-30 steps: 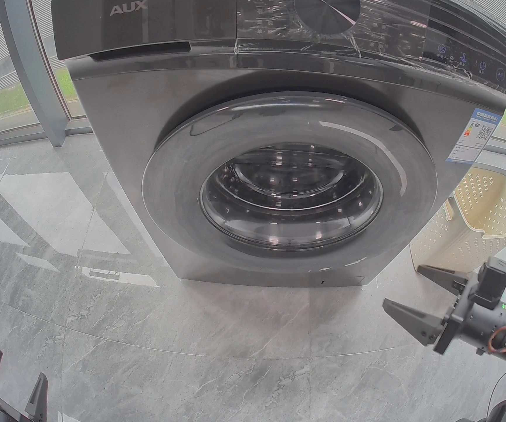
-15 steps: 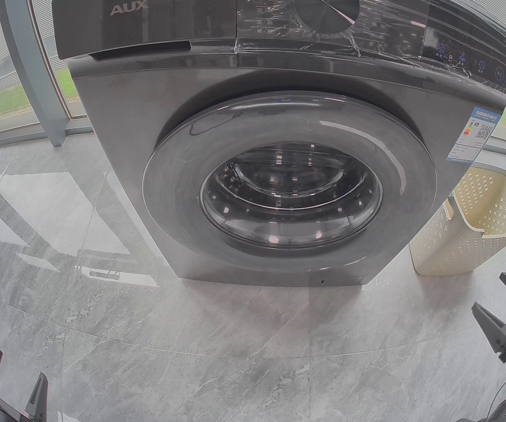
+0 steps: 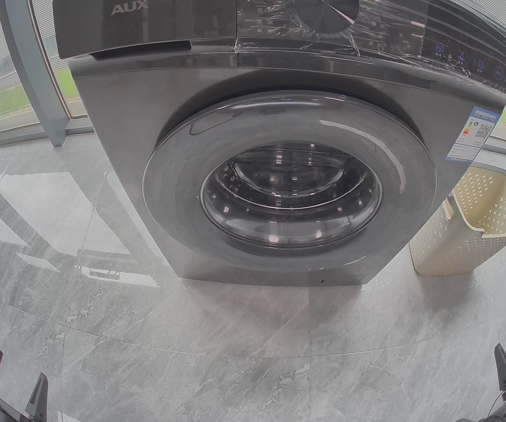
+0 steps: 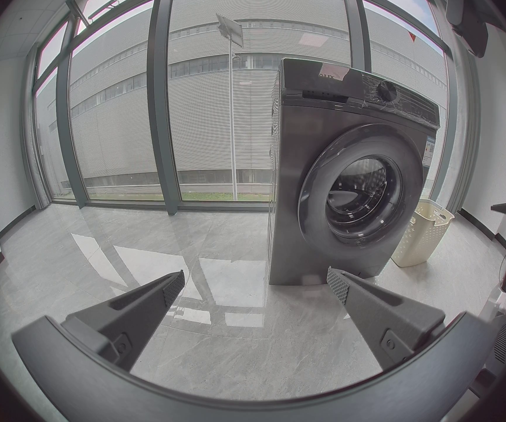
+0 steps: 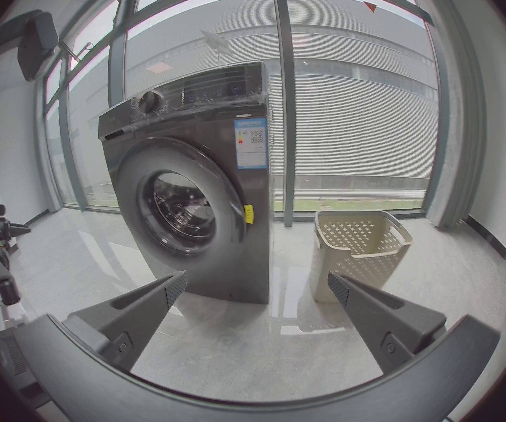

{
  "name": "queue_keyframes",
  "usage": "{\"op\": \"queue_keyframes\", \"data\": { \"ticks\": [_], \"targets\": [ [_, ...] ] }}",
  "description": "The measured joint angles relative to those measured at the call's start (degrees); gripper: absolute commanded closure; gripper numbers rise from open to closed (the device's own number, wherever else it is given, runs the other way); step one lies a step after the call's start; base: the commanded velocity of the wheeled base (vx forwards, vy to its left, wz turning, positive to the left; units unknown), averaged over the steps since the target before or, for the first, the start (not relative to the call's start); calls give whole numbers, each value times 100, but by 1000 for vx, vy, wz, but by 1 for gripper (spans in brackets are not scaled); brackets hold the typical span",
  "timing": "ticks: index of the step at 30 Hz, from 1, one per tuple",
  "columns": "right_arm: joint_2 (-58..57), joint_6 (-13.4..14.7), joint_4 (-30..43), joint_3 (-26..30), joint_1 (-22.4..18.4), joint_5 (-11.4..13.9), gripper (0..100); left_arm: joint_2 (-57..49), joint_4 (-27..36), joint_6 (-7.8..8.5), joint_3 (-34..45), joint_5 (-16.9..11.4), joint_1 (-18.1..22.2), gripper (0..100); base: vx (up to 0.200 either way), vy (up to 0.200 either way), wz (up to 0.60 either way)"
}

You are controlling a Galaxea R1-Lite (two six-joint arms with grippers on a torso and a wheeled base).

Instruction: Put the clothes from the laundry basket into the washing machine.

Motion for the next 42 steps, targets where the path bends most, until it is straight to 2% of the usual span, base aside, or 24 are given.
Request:
{"op": "queue_keyframes", "data": {
  "ticks": [3,6,8,13,16,23,29,42],
  "targets": [
    [-227,23,391,11,-113,-207,0,0,0,-5,0,-2,0,0,0,0,0],
    [-361,90,479,15,-176,-282,0,0,0,-29,0,0,0,0,0,0,0],
    [-414,99,510,15,-201,-267,0,0,0,-37,0,-2,0,0,0,0,0],
    [-488,-168,602,17,-218,-83,0,0,0,-37,0,0,0,0,0,0,0],
    [-507,-59,613,17,-218,-59,0,0,0,-29,0,1,0,0,0,0,0],
    [-522,-91,629,17,-218,0,0,0,0,-32,0,6,0,0,0,0,0],
    [-524,-56,635,17,-215,-12,0,0,-9,-98,0,12,0,0,0,0,0],
    [-522,-91,633,17,-226,-15,0,0,-9,-43,0,9,0,0,0,0,0]
  ]
}}
